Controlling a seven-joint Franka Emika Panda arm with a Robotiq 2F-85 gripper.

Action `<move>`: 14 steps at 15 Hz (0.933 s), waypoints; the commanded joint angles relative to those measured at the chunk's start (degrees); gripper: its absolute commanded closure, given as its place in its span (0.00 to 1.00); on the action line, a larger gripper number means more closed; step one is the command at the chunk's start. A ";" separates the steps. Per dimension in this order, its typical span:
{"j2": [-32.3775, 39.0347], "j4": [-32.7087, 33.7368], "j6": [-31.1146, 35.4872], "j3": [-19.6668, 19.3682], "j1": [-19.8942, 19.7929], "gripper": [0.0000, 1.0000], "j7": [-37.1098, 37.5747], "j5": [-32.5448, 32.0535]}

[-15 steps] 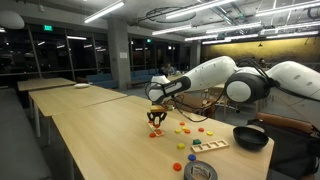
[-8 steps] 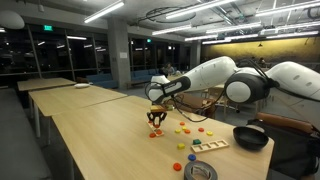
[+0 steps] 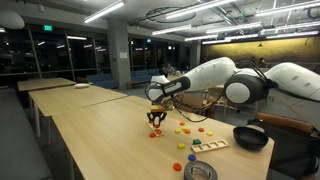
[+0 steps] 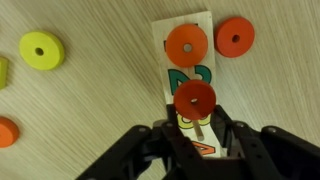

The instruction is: Put the round orange block on the first position from the end closest to you on the wooden board

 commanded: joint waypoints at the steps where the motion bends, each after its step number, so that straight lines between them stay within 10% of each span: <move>1: 2.14 4.19 -1.86 1.09 -1.05 0.84 -1.88 1.07; 12: 0.95 0.86 -1.96 3.66 3.45 0.84 -0.18 1.41; 14: 0.42 0.38 -2.04 3.77 4.64 0.34 0.26 1.27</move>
